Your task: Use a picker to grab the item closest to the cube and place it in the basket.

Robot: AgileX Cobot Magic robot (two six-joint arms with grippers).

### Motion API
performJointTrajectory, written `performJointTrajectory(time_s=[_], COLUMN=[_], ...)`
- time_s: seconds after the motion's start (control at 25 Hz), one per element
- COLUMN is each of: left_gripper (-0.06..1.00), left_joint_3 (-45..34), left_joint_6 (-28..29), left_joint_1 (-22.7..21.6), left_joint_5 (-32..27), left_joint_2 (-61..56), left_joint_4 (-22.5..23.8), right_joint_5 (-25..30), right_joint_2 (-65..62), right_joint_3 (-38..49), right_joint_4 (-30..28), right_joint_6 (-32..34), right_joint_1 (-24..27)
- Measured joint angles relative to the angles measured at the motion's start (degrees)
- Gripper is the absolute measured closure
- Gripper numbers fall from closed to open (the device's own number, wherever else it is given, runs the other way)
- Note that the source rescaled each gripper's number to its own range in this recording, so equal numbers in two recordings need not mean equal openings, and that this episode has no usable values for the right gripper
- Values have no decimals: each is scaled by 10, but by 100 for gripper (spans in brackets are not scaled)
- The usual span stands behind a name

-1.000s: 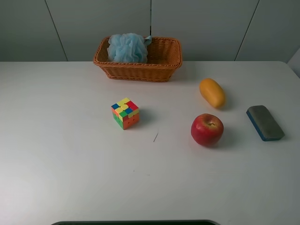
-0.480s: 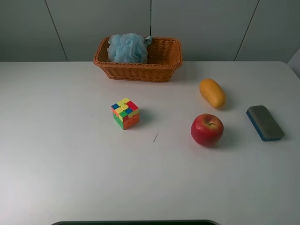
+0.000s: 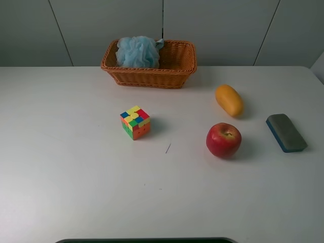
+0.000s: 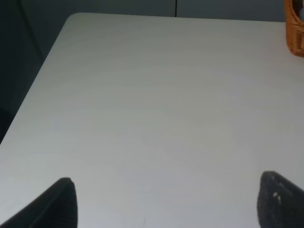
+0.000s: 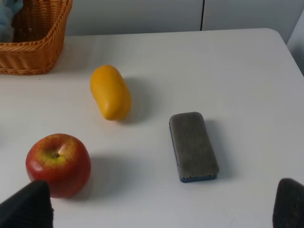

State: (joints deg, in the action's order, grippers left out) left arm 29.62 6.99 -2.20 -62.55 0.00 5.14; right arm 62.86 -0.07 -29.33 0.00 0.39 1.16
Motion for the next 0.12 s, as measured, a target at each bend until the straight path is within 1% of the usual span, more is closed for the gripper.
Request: performJointTrajectory(time_s=[0.12], left_gripper=[-3], left_joint_3=[0], left_joint_6=[0], left_joint_1=[0], left_joint_5=[0], left_joint_2=[0], left_joint_4=[0], right_joint_5=[0], right_joint_2=[0], right_joint_3=[0], right_joint_4=[0], right_joint_6=[0], right_joint_1=[0])
